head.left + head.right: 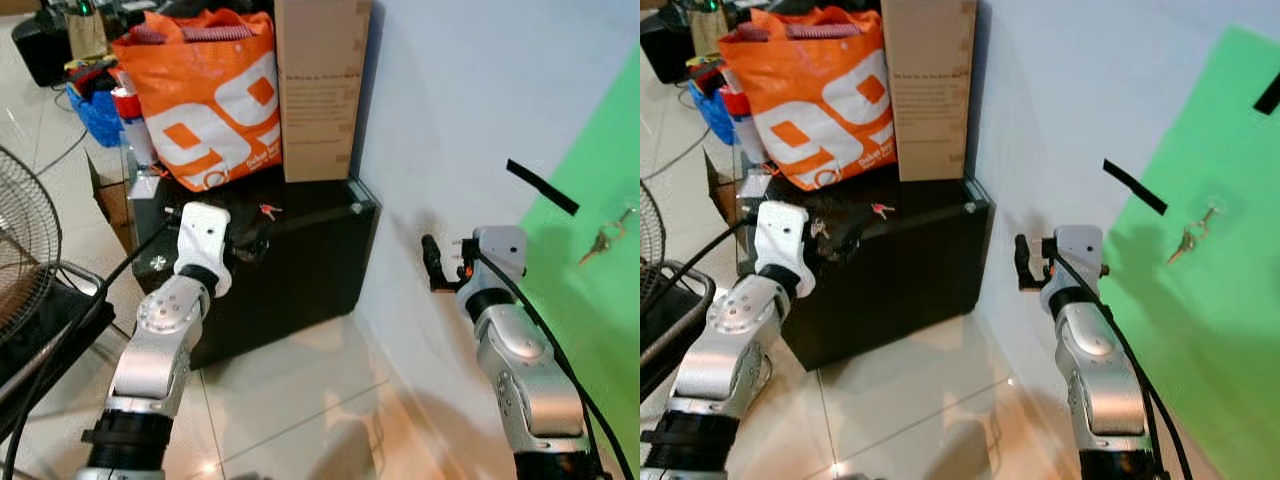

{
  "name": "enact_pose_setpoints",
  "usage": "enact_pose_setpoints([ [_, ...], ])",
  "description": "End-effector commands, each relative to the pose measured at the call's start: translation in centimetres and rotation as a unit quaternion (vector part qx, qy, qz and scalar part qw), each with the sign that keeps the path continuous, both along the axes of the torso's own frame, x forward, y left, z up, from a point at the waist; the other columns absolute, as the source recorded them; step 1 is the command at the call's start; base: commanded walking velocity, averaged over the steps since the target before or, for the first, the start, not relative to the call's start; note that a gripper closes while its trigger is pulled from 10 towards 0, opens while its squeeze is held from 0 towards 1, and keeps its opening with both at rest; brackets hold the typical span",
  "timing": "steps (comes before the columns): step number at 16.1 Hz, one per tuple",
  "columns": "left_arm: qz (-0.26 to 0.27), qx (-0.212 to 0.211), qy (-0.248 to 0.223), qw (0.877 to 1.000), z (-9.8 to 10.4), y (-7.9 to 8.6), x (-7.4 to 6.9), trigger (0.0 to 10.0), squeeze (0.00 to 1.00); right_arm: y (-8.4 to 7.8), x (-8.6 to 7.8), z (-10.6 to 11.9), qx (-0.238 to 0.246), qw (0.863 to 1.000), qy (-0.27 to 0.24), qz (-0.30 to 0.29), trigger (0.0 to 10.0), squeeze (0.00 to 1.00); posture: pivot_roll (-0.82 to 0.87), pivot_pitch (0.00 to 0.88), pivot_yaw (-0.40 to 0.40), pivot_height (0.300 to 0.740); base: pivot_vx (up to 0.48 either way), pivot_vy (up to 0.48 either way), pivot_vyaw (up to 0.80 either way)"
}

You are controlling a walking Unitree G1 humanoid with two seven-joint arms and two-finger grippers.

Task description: Hang keys on a hook

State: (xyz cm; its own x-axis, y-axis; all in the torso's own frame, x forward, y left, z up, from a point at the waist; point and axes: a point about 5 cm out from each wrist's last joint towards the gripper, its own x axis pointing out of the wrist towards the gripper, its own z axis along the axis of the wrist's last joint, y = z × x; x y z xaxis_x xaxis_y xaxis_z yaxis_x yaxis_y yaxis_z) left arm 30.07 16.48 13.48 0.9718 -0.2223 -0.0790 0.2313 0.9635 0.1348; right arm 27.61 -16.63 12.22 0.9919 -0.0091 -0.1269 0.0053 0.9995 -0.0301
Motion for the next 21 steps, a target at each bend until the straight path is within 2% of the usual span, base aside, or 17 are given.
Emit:
enact_pose_setpoints([
  [1, -0.004, -0.002, 0.004, 1.000, 0.07, -0.01, 0.17, 10.0, 0.06, -0.25, 0.13, 0.00, -0.003, 1.000, -0.001, -0.009, 10.0, 1.00, -0.10, 0.000, 0.012, 0.740, 0.304, 0.000, 0.00],
  [21, -0.012, 0.000, 0.002, 1.000, 0.25, -0.10, 0.13, 10.0, 0.07, 0.22, 0.42, -0.07, -0.016, 1.000, 0.002, 0.008, 10.0, 1.00, -0.09, 0.000, 0.005, 0.740, 0.341, 0.000, 0.00],
])
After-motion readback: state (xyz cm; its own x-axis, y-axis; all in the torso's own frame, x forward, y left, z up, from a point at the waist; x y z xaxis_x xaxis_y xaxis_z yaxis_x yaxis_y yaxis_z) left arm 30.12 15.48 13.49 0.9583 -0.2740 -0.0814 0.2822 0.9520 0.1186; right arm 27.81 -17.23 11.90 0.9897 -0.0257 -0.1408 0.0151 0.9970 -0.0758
